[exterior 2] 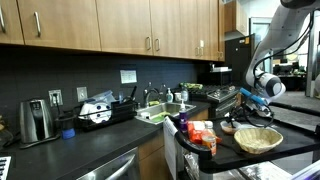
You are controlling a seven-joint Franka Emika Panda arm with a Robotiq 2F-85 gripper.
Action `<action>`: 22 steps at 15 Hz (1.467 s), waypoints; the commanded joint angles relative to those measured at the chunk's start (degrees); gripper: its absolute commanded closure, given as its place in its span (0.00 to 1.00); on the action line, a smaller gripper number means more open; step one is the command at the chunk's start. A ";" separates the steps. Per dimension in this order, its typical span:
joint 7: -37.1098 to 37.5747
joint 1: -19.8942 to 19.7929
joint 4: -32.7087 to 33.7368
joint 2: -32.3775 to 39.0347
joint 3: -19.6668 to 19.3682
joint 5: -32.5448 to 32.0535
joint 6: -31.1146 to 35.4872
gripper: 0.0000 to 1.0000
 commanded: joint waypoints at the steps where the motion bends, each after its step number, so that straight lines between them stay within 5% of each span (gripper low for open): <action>1: -0.27 -0.29 2.29 2.68 -0.22 -1.70 -1.77 0.99; 22: -14.86 -1.09 5.78 7.53 -0.70 -11.99 -4.57 0.99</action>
